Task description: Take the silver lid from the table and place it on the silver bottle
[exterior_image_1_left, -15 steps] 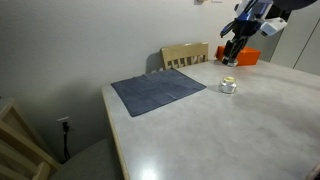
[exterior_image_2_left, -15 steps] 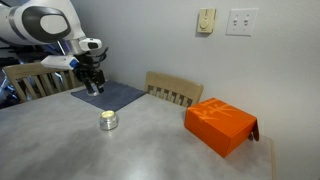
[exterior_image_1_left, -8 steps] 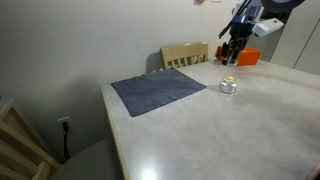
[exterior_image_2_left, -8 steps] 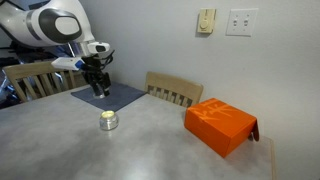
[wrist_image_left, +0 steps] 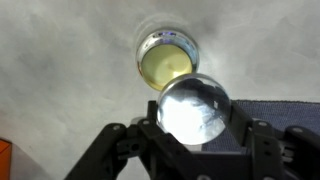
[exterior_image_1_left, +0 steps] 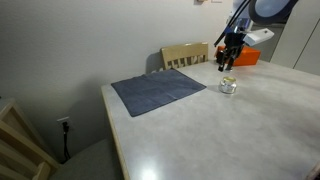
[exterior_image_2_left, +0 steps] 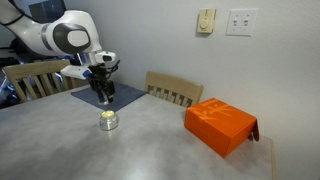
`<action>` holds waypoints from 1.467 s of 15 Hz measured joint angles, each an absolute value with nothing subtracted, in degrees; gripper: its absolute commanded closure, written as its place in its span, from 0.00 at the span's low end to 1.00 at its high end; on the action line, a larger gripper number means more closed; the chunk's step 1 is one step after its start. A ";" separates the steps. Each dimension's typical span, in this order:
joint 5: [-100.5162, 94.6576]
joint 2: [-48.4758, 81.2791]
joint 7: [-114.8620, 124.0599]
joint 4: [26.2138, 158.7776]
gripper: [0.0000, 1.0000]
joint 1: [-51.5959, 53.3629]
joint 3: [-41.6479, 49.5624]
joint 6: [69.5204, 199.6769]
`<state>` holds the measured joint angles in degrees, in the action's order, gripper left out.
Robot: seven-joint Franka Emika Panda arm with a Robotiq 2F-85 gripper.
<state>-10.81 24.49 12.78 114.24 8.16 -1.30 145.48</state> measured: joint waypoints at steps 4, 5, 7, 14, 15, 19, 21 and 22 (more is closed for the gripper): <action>-10.71 24.54 15.07 114.26 0.56 8.45 -0.38 145.51; -10.20 24.54 15.67 114.31 0.56 8.43 -0.31 145.51; -8.36 24.54 16.51 114.50 0.56 8.37 -0.28 145.51; -7.12 24.55 16.57 114.60 0.56 8.46 -0.29 145.53; -7.09 24.55 17.55 114.57 0.56 8.47 -0.22 145.42; -6.97 24.56 22.35 114.55 0.56 8.56 0.30 143.96; -5.96 24.58 23.64 114.55 0.56 8.56 0.32 143.07; -4.87 24.60 23.86 114.55 0.56 8.55 0.31 142.68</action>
